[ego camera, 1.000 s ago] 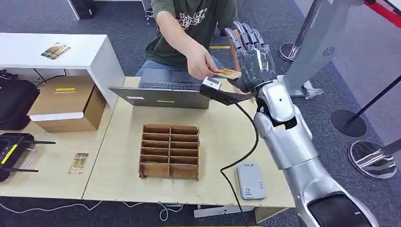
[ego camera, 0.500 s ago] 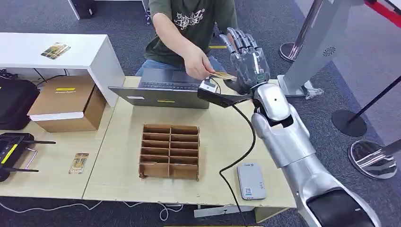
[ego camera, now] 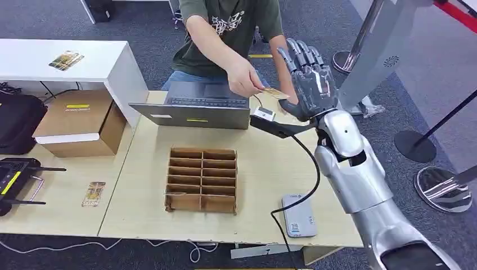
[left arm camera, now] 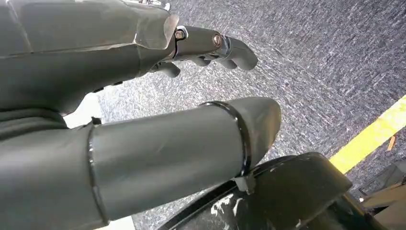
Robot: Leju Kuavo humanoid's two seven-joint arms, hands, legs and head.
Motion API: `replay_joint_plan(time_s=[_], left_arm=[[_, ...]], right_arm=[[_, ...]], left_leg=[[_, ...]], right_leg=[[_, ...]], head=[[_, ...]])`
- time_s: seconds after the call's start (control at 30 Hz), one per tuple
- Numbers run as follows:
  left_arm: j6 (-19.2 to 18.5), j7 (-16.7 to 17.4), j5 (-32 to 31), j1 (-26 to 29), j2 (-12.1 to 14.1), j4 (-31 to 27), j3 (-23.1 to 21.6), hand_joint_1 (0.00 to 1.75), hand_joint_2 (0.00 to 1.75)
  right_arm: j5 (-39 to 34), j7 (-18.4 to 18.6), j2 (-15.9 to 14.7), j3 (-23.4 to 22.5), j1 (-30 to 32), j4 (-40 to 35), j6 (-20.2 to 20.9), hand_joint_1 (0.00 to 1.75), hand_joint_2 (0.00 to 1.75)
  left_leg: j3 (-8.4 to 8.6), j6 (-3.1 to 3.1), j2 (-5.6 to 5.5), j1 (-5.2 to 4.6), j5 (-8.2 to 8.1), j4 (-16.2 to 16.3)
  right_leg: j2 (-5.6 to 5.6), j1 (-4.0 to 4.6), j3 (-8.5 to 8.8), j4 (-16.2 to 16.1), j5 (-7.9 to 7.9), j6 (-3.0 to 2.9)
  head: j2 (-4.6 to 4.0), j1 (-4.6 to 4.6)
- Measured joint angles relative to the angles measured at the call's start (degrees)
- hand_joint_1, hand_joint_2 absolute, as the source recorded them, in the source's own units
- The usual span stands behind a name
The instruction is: Pass the card to the sensor for recognition and then transmit it.
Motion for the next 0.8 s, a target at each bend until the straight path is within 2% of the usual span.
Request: replay_joint_plan(time_s=[0.17,0.23,0.27,0.3,0.8], left_arm=[[0.2,-0.3,-0.1,0.0,0.0,0.0,0.0,0.00,0.00],[0.4,-0.4,-0.1,0.0,0.0,0.0,0.0,0.00,0.00],[0.4,-0.4,-0.1,0.0,0.0,0.0,0.0,0.00,0.00],[0.5,-0.4,-0.1,0.0,0.0,0.0,0.0,0.00,0.00],[0.7,-0.9,-0.1,0.0,0.0,0.0,0.0,0.00,0.00]], right_arm=[[-0.7,-0.2,-1.2,-0.7,1.5,-1.5,-0.2,0.00,1.75],[-0.9,-0.2,-1.5,-1.1,2.0,-1.9,-0.4,0.14,1.75],[-1.0,-0.2,-1.6,-1.3,2.1,-2.1,-0.5,1.20,1.75],[-1.2,-0.2,-1.7,-1.5,2.2,-2.2,-0.5,1.75,1.75],[-1.3,-0.3,-1.9,-2.0,2.6,-2.9,-0.8,1.75,1.75]], left_leg=[[0.01,0.00,0.00,0.00,0.00,0.0],[0.00,0.00,0.00,0.00,0.00,0.0],[0.00,0.00,0.00,0.00,0.00,0.0],[0.00,0.00,0.00,0.00,0.00,0.0],[0.00,0.00,0.01,0.00,0.00,0.0]], right_leg=[[0.00,0.00,0.00,0.0,0.01,-0.01],[0.00,0.00,0.00,0.0,0.01,-0.01],[0.00,0.00,0.00,0.0,0.00,-0.01],[0.00,0.00,0.00,0.0,0.00,-0.01],[0.00,0.00,0.00,0.0,0.01,-0.01]], head=[[0.00,0.02],[0.00,0.02],[0.00,0.02],[0.00,0.02],[0.00,0.02]])
